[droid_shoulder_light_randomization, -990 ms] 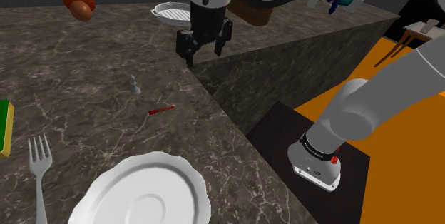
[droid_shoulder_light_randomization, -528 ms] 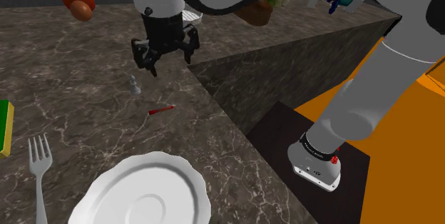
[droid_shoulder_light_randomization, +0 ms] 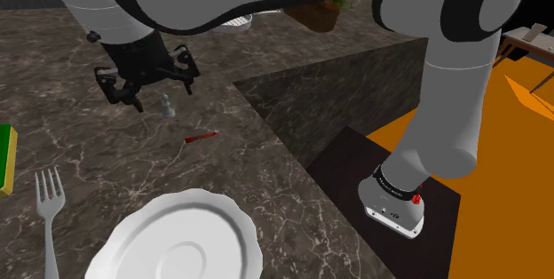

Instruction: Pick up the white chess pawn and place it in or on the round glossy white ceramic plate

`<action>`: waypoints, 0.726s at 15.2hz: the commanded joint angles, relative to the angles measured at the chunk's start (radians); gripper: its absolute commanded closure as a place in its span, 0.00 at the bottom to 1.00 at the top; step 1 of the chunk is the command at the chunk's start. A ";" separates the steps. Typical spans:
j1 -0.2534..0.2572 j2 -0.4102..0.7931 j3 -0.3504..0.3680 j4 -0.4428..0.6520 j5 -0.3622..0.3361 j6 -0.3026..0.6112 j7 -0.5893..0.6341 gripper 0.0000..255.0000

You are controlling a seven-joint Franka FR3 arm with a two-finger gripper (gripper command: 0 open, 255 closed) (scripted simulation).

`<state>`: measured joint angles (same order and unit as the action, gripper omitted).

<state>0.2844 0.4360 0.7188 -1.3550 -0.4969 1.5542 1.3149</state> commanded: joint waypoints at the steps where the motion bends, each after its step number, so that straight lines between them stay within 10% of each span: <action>1: 0.019 0.034 -0.010 0.025 -0.020 0.000 0.013 0.00; 11: -0.013 0.022 -0.012 -0.066 -0.018 0.078 0.022 0.00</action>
<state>0.2713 0.4582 0.7069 -1.4202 -0.5144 1.6314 1.3368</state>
